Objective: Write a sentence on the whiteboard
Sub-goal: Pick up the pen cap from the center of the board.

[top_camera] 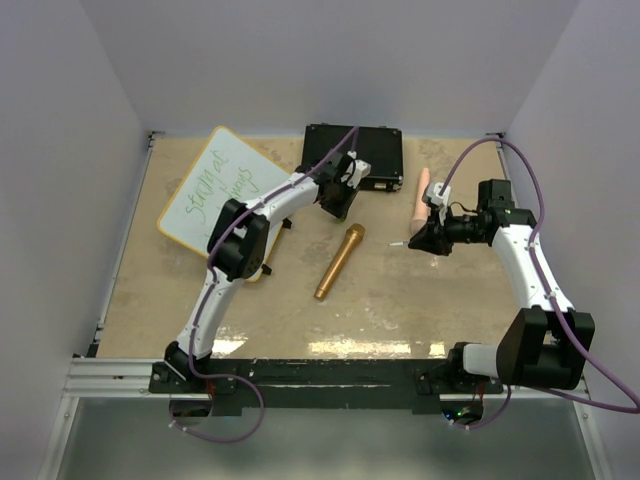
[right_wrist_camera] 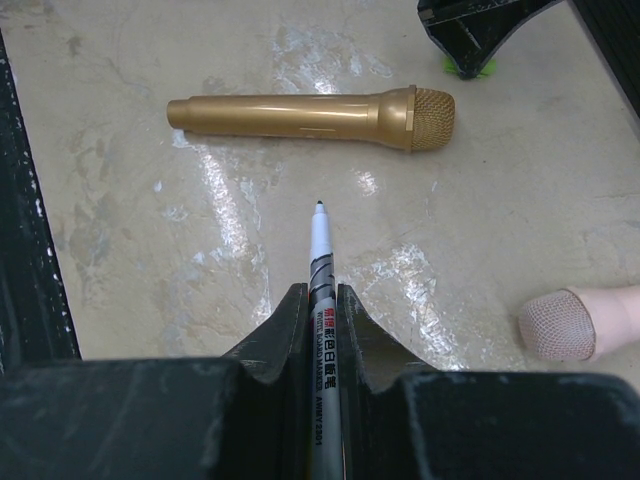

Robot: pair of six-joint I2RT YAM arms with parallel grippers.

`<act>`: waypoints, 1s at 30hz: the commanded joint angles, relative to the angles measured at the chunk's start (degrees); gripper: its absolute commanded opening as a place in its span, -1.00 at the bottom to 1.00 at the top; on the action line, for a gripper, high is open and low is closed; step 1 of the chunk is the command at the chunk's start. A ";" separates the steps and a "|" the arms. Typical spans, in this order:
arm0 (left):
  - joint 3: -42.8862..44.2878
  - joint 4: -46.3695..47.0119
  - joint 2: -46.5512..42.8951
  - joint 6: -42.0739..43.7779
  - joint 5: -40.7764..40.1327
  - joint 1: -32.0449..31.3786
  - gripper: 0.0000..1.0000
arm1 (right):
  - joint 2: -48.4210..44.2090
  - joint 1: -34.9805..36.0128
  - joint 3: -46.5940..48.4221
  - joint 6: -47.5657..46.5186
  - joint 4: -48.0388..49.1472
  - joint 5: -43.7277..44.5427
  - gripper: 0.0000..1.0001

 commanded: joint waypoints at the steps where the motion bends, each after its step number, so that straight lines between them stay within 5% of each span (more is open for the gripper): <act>1: 3.66 -4.48 2.17 1.19 -2.27 -0.97 -0.46 | -0.38 -0.22 1.95 -1.24 -0.71 -1.66 -1.00; 7: 3.51 -11.52 2.88 5.22 -5.53 -2.46 -0.60 | -0.47 -0.13 2.21 -1.95 -1.50 -2.01 -1.00; 11: 1.56 -11.78 1.83 7.00 -6.58 -2.29 -1.00 | -0.56 -0.22 2.30 -2.39 -2.03 -2.10 -1.00; 14: 0.25 -9.95 0.34 7.96 -7.02 -2.20 -1.00 | -0.82 -0.22 2.04 -2.48 -2.03 -2.01 -1.00; 23: -19.51 15.33 -18.01 15.15 4.40 1.14 -1.00 | -0.12 -0.22 1.86 -2.21 -1.76 -2.18 -1.00; 30: -33.13 22.84 -28.75 25.10 8.52 3.16 -1.00 | 1.28 3.21 2.47 -2.04 -1.68 -2.71 -1.00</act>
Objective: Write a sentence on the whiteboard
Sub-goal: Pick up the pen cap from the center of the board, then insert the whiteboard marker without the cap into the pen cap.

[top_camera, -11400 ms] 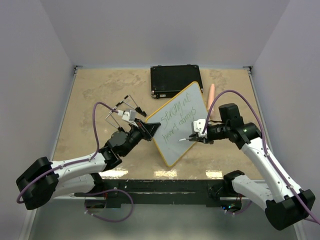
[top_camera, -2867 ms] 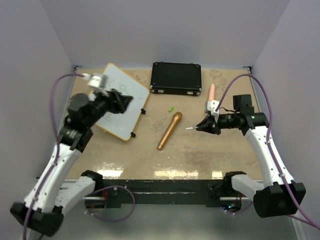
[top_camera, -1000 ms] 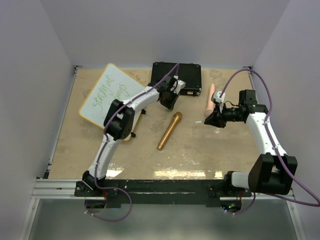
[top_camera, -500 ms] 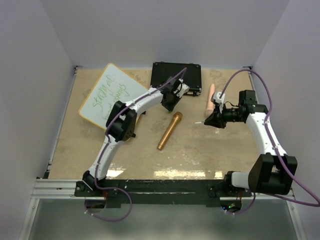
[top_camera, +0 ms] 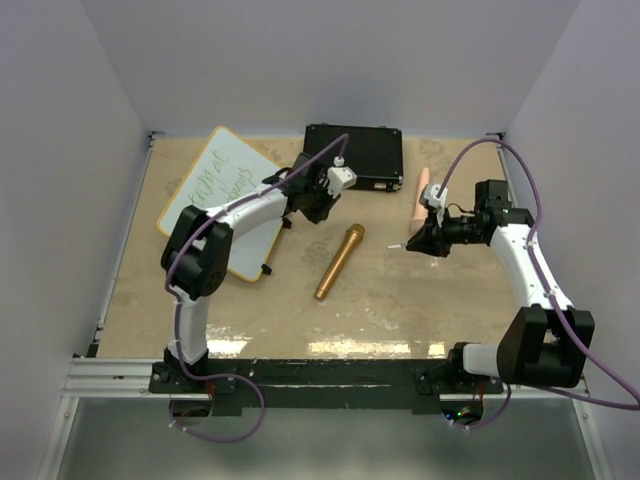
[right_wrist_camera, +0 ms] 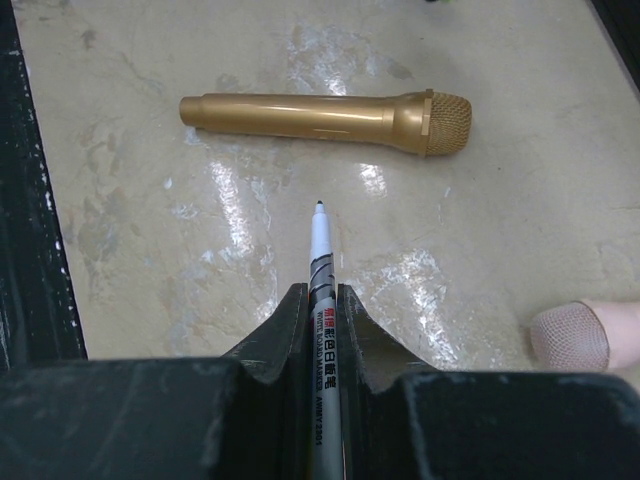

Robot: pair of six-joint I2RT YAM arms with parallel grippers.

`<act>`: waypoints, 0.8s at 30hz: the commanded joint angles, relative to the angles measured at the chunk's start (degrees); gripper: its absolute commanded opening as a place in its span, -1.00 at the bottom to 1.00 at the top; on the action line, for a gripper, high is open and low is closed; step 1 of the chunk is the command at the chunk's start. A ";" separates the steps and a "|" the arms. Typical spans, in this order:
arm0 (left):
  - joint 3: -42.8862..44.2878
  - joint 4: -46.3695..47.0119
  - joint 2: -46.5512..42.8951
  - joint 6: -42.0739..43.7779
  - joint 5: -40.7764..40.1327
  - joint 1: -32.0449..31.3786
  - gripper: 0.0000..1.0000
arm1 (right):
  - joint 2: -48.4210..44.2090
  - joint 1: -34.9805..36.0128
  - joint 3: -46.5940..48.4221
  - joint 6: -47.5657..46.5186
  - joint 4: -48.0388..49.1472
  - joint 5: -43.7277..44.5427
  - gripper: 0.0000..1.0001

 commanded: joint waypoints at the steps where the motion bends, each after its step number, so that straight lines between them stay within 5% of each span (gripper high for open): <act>1: -5.61 9.55 -9.00 10.49 6.23 0.89 -1.00 | 1.28 3.19 2.72 -0.33 -0.43 -2.32 -1.00; 12: -32.40 20.28 -31.24 14.57 19.78 -5.34 -1.00 | 7.61 11.02 10.98 -8.06 -8.51 -7.06 -1.00; 24: -37.79 27.84 -34.76 9.20 15.74 -12.29 -1.00 | 5.42 12.86 6.23 -4.46 -4.56 -7.77 -1.00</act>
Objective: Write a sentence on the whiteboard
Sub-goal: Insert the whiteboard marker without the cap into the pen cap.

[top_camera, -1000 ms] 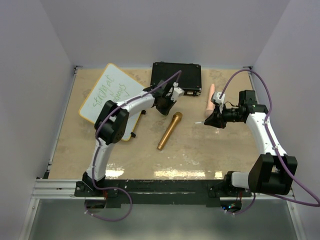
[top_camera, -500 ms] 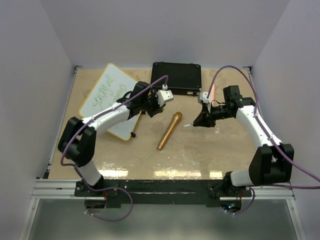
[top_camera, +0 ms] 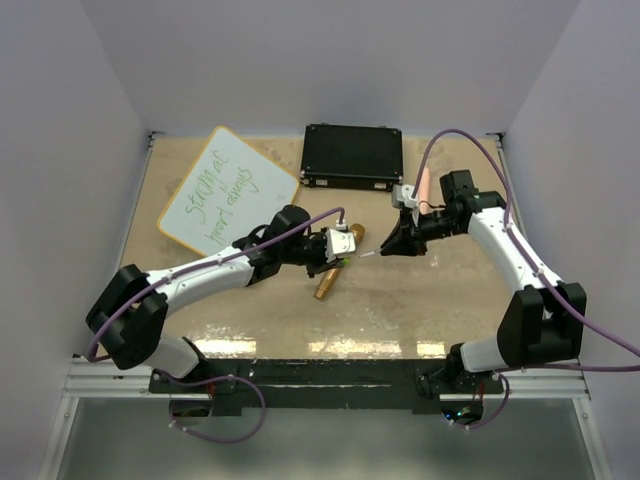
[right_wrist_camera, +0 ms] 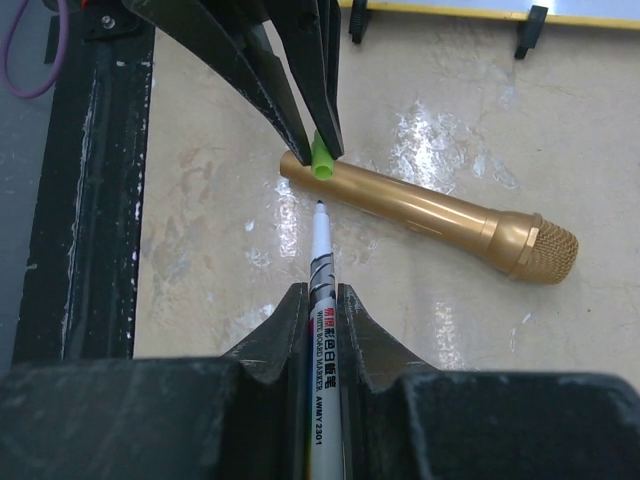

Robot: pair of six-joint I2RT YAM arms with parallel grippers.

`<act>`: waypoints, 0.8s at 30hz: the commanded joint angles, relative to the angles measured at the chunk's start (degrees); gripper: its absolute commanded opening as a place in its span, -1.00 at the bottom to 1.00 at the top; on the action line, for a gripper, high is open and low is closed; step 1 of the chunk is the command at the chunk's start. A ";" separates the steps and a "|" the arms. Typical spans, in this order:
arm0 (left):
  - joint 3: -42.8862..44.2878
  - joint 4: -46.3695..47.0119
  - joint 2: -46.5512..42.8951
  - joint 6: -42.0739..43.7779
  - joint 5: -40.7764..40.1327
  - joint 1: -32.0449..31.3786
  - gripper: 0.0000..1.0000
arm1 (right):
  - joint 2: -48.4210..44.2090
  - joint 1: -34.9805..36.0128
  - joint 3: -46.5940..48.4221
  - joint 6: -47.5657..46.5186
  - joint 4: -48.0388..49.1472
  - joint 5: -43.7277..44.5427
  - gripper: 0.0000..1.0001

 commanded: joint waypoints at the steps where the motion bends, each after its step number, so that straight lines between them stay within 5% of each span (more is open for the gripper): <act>1: 0.63 5.52 -0.56 -1.57 -0.70 -0.95 -1.00 | -1.16 0.99 -0.43 1.00 1.14 -2.09 -1.00; 24: 0.99 6.67 0.41 -2.02 -0.08 -1.39 -1.00 | -0.28 3.72 -1.40 4.69 5.01 -0.42 -1.00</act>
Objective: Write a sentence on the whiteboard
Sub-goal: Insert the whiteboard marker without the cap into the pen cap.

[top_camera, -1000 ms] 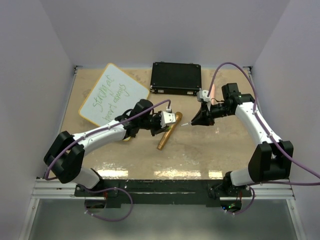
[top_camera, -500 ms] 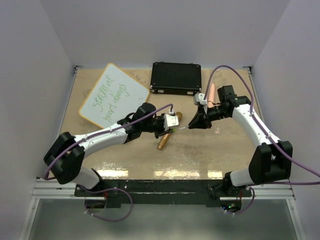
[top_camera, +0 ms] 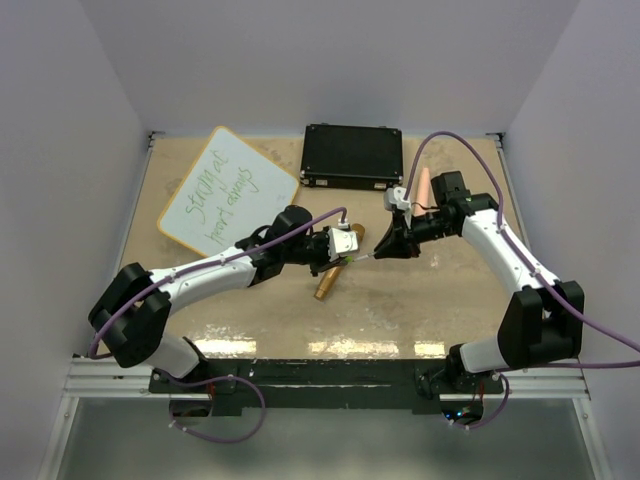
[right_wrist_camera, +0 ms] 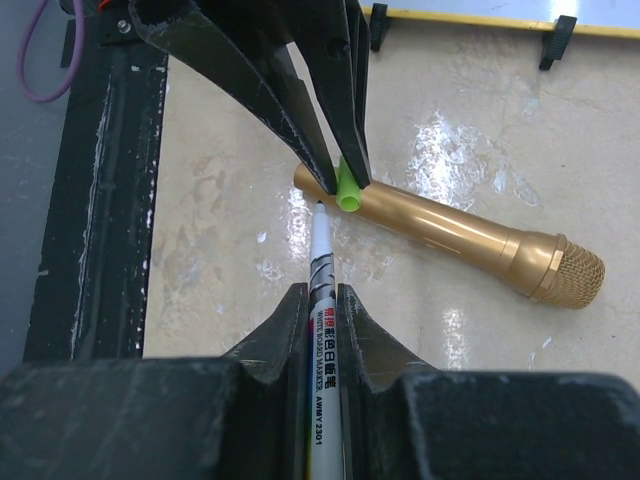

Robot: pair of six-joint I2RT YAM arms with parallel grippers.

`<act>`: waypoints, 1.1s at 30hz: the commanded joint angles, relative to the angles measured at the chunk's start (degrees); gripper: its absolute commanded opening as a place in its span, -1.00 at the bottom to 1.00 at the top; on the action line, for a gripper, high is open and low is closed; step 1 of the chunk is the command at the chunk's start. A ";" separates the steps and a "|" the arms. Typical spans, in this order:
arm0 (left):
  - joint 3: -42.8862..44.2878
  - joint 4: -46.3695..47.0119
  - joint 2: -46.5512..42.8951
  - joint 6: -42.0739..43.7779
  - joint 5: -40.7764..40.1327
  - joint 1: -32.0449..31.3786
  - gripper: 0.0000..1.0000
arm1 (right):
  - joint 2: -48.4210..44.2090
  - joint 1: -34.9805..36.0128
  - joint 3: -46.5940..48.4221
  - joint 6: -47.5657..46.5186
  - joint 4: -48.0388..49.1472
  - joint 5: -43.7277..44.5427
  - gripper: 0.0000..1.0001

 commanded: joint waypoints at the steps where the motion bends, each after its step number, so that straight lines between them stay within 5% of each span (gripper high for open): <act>1: 1.03 3.67 -0.46 -1.03 1.36 -0.30 -1.00 | -0.11 0.77 -0.26 1.30 1.60 -0.22 -1.00; 33: 0.86 2.62 0.24 1.08 1.97 -0.30 -1.00 | -0.46 1.03 -0.97 5.88 6.08 2.68 -1.00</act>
